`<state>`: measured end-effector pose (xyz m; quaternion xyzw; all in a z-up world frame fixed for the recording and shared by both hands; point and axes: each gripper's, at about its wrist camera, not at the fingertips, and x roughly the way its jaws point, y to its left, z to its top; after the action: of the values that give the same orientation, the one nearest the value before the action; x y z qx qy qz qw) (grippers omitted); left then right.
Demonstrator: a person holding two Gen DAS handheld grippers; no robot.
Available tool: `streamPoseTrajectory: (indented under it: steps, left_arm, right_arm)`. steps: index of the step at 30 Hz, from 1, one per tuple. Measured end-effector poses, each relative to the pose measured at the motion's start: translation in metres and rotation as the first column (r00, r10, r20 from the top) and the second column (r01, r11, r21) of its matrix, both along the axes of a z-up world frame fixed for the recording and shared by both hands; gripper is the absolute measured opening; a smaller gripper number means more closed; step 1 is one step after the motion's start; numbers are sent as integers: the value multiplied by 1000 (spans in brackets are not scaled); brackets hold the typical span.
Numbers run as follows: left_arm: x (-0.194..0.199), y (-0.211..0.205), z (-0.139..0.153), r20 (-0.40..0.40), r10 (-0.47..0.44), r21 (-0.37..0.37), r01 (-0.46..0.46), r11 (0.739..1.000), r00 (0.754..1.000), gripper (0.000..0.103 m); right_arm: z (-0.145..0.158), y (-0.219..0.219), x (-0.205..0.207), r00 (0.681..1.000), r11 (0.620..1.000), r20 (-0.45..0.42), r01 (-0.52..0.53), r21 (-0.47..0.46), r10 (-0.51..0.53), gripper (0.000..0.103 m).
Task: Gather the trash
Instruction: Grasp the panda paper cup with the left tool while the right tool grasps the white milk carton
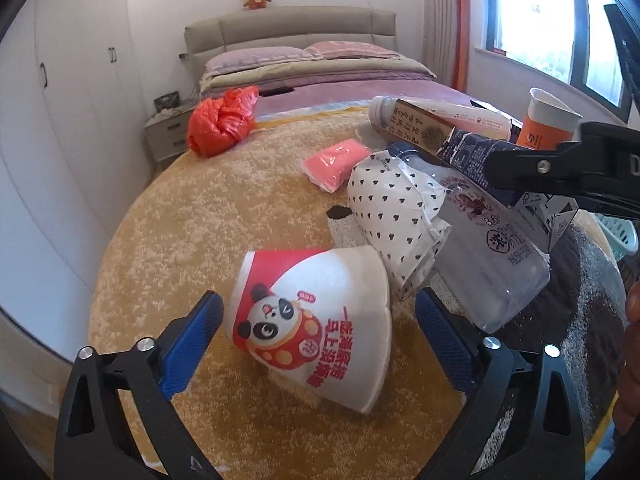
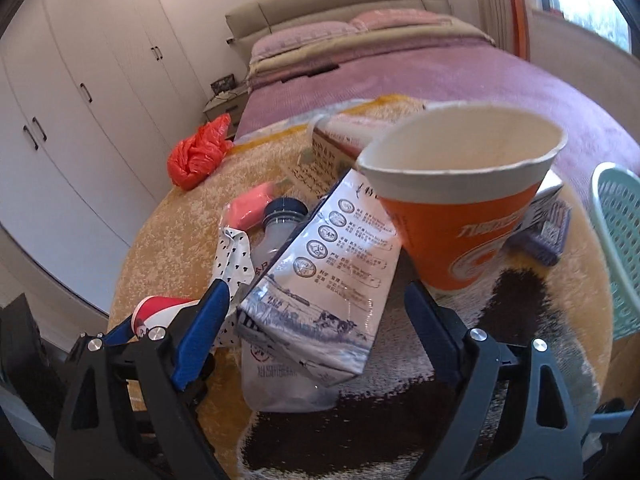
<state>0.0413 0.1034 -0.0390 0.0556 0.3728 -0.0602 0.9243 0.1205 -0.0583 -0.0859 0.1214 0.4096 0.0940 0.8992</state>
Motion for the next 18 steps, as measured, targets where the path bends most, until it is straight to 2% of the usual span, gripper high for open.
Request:
streamPoseTrajectory:
  steps: [1,2,5,9,18]
  left_arm:
    - [1,-1,-1,-7,2,9,-2,1000,1000,83]
    - [2,-2,-2,-12,9,23,-8,1000,1000,80]
    - [1,-4,-1,-5,19,42,-19,999,1000,77]
    - [-10,-2,6,37,33,33,-34,999,999,77]
    - [-32,2,39,139,60,-40,-55,998,988,76]
  right_arm:
    - [-2,1,1,1000,1000,-1,1,1,-1,82]
    - [-3,0,1,1000,1000,-1,-2,4,2,71]
    - [-7,-6,-2,1000,999,-13,-23,22,23,63]
    - [-11,-21,-13,999,998,-2,-46,52,46,59]
    - [7,-42,-63,981,989,135,-147,27,142,57]
